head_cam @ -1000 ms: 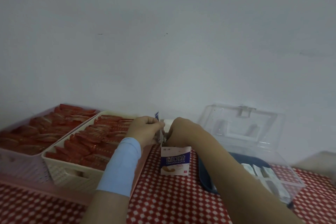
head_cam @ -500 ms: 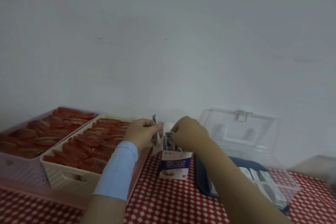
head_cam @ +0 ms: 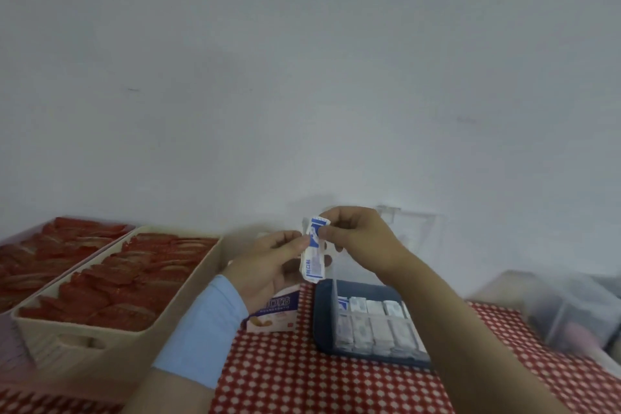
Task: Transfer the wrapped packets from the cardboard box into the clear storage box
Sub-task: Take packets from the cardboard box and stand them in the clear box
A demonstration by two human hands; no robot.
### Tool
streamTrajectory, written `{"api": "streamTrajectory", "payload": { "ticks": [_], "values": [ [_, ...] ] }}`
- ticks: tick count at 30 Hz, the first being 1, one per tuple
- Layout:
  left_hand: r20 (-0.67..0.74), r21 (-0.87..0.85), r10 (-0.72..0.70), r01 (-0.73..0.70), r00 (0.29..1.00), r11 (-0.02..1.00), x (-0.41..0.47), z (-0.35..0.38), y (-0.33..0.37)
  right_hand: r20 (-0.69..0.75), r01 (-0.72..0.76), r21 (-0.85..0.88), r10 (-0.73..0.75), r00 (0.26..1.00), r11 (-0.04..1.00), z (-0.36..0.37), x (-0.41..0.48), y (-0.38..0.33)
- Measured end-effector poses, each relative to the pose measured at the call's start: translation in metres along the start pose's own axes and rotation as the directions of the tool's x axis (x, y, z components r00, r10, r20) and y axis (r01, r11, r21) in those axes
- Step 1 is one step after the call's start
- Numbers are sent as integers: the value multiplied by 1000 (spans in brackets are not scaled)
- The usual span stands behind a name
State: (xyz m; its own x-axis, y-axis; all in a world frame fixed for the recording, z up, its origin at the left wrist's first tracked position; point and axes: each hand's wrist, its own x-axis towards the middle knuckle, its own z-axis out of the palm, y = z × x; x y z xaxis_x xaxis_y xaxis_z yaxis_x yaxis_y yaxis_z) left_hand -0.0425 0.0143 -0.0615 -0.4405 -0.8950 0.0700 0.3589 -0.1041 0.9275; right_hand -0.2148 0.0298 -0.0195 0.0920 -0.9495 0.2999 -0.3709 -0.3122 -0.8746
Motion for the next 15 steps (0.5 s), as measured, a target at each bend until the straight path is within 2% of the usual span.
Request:
{"api": "streamTrajectory", "payload": {
  "ticks": [3, 6, 11, 15],
  "values": [
    [24, -92, -23, 25, 999, 995, -2, 21, -17, -35, -38, 73, 41, 999, 997, -6, -12, 7],
    [-20, -191, 0, -4, 1000, 982, -1, 36, -31, -59, -62, 42, 64, 996, 997, -14, -24, 8],
    [-59, -269, -5, -11, 998, 963, 1, 60, -44, -75, -55, -187, 41, 996, 981, -38, -37, 12],
    [-40, -235, -15, 5, 999, 972, 4, 74, -46, 171, 7, -314, 50, 984, 949, -61, -55, 4]
  ]
}}
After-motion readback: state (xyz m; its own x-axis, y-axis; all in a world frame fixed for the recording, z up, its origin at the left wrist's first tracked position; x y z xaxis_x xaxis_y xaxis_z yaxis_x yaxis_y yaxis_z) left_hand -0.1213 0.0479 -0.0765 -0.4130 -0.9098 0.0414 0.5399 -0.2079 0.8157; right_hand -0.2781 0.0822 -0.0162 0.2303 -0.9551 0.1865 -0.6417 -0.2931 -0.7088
